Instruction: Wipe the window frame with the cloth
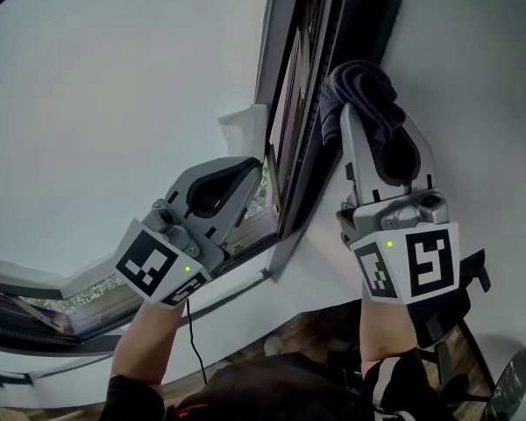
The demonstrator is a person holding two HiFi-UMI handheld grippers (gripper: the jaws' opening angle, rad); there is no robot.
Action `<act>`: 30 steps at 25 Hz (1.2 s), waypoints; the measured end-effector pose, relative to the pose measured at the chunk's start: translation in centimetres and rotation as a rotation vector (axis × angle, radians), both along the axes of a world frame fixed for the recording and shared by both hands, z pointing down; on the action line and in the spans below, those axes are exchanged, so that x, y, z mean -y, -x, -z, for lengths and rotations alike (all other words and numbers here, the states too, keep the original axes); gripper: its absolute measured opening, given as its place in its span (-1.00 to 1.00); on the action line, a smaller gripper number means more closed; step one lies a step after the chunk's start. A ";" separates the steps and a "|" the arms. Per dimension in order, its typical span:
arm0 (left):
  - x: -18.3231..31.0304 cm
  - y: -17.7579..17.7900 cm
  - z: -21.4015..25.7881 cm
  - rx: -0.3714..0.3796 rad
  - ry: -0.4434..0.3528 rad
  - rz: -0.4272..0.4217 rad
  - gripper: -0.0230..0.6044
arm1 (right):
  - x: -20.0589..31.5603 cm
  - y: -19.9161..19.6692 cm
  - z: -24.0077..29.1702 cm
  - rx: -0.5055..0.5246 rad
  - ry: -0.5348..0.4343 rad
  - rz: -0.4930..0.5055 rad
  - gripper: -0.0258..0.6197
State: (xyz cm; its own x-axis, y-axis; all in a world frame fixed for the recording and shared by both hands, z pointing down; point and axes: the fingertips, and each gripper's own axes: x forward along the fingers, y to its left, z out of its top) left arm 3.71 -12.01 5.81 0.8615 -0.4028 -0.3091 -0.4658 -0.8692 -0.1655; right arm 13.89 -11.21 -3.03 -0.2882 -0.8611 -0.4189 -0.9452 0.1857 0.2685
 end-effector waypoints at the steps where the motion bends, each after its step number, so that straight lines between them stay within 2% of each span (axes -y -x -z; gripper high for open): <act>1: 0.0 0.0 0.0 -0.001 0.001 -0.001 -0.86 | 0.0 -0.1 0.3 0.009 -0.004 -0.007 -0.60; 14: -0.8 0.6 -0.8 -0.021 0.025 -0.025 -0.86 | 0.8 -0.9 0.7 0.050 -0.011 -0.083 -0.61; 30: -0.5 0.3 -3.3 0.013 0.092 -0.033 -0.86 | 1.5 -1.2 -2.3 0.088 0.058 -0.076 -0.61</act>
State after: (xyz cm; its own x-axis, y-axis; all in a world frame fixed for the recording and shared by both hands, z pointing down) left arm 3.36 -11.55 9.15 0.8783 -0.4006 -0.2611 -0.4353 -0.8957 -0.0902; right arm 15.07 -12.74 -0.70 -0.1855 -0.9026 -0.3886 -0.9766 0.1256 0.1746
